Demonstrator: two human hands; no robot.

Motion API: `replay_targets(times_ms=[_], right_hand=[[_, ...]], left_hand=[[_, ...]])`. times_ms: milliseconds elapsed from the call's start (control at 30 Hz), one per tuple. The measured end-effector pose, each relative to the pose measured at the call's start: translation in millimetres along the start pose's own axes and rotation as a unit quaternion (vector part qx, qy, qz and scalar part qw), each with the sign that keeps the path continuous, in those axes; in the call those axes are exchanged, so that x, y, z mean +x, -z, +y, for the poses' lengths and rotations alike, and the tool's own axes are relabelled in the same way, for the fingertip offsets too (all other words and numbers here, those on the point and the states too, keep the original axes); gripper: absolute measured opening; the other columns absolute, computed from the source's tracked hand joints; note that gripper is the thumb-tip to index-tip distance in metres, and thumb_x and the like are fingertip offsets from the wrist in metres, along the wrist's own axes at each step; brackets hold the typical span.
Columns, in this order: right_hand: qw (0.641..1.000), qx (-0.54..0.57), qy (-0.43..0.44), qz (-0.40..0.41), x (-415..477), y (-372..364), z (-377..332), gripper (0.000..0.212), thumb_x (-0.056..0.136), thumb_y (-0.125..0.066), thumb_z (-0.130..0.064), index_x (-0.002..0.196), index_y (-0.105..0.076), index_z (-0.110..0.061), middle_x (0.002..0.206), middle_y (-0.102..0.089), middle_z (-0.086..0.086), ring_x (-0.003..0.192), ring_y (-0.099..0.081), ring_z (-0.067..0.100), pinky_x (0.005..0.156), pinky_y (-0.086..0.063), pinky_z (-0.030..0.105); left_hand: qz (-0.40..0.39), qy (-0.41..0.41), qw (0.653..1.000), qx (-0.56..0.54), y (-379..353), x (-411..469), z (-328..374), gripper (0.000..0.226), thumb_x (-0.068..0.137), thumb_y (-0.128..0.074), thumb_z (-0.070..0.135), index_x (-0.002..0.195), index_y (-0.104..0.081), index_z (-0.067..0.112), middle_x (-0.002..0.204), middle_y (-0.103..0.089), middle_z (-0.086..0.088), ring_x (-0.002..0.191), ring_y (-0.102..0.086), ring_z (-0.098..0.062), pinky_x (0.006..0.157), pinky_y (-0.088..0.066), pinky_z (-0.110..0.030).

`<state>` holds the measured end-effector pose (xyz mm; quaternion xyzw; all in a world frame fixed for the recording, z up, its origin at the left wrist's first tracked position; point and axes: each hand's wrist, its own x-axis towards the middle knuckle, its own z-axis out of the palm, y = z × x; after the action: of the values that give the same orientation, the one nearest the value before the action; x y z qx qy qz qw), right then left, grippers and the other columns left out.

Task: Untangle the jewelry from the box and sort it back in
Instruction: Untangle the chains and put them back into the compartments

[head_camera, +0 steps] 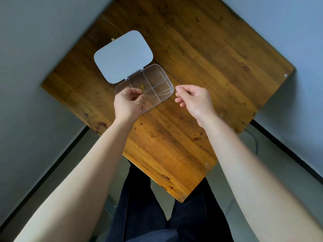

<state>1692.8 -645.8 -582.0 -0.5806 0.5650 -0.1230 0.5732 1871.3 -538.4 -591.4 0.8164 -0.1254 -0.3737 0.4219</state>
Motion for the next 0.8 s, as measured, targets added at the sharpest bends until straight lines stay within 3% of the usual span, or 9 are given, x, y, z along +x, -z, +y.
replay_targets(times_ms=[167, 267, 333, 467, 533, 600, 700, 800], right_hand=[[0.988, -0.126, 0.087, -0.016, 7, -8, -16, 0.022, 0.1, -0.06, -0.031, 0.117, -0.072, -0.022, 0.098, -0.072, -0.013, 0.081, -0.07, -0.001, 0.072, -0.058, 0.016], [0.977, -0.177, 0.108, -0.055, 10, -20, -26, 0.023, 0.1, -0.059, -0.03, 0.118, -0.072, -0.022, 0.096, -0.07, -0.013, 0.083, -0.069, 0.001, 0.08, -0.059, 0.021], [0.972, -0.187, 0.117, -0.087, 12, -32, -35, 0.022, 0.1, -0.059, -0.031, 0.116, -0.072, -0.024, 0.091, -0.069, -0.017, 0.084, -0.068, -0.001, 0.083, -0.057, 0.022], [0.964, -0.164, 0.125, -0.171, 9, -55, -53, 0.019, 0.098, -0.061, -0.035, 0.111, -0.073, -0.027, 0.088, -0.073, -0.017, 0.083, -0.069, -0.001, 0.082, -0.058, 0.025], [0.961, -0.152, 0.128, -0.194, 7, -63, -57, 0.018, 0.097, -0.062, -0.035, 0.108, -0.074, -0.027, 0.089, -0.074, -0.014, 0.08, -0.07, -0.003, 0.077, -0.058, 0.022], [0.952, -0.208, 0.14, -0.176, 9, -69, -54, 0.017, 0.099, -0.061, -0.03, 0.105, -0.075, -0.024, 0.094, -0.074, -0.012, 0.077, -0.07, 0.0, 0.076, -0.056, 0.02], [0.899, -0.397, 0.14, -0.12, 21, -79, -44, 0.02, 0.101, -0.058, -0.016, 0.111, -0.075, -0.013, 0.109, -0.073, 0.005, 0.092, -0.068, 0.016, 0.077, -0.056, 0.024], [0.833, -0.518, 0.14, -0.134, 27, -91, -39, 0.023, 0.098, -0.058, -0.002, 0.117, -0.071, -0.006, 0.109, -0.071, 0.016, 0.093, -0.068, 0.028, 0.077, -0.061, 0.034]], left_hand=[[-0.099, -0.004, 0.991, 0.086, -21, 16, -9, 0.021, 0.09, -0.067, 0.008, 0.109, -0.071, 0.018, 0.105, -0.07, -0.002, 0.097, -0.069, -0.021, 0.08, -0.061, -0.045], [-0.045, -0.033, 0.991, 0.118, -5, 16, -15, 0.036, 0.089, -0.06, 0.003, 0.118, -0.068, 0.022, 0.111, -0.067, 0.003, 0.099, -0.067, -0.015, 0.072, -0.061, -0.031], [0.003, -0.068, 0.981, 0.182, 10, 9, -23, 0.034, 0.088, -0.059, 0.006, 0.117, -0.068, 0.022, 0.11, -0.068, 0.001, 0.094, -0.066, -0.014, 0.064, -0.051, -0.019], [0.063, -0.118, 0.954, 0.267, 30, -3, -38, 0.029, 0.086, -0.059, 0.005, 0.112, -0.068, 0.014, 0.105, -0.062, -0.008, 0.096, -0.06, -0.024, 0.074, -0.043, -0.028], [0.061, -0.133, 0.954, 0.26, 31, -5, -40, 0.029, 0.086, -0.059, 0.002, 0.112, -0.068, 0.01, 0.103, -0.059, -0.007, 0.088, -0.058, -0.02, 0.074, -0.041, -0.026], [0.065, -0.13, 0.958, 0.246, 28, -5, -39, 0.028, 0.086, -0.058, -0.001, 0.111, -0.068, 0.009, 0.103, -0.057, -0.005, 0.082, -0.055, -0.015, 0.072, -0.04, -0.022], [0.071, -0.096, 0.97, 0.214, 27, -3, -35, 0.029, 0.087, -0.057, -0.001, 0.111, -0.068, 0.009, 0.107, -0.058, -0.005, 0.085, -0.059, -0.015, 0.072, -0.044, -0.021], [0.07, -0.085, 0.973, 0.201, 28, -1, -33, 0.029, 0.086, -0.058, -0.002, 0.112, -0.068, 0.009, 0.111, -0.06, -0.005, 0.086, -0.06, -0.014, 0.071, -0.041, -0.016]])
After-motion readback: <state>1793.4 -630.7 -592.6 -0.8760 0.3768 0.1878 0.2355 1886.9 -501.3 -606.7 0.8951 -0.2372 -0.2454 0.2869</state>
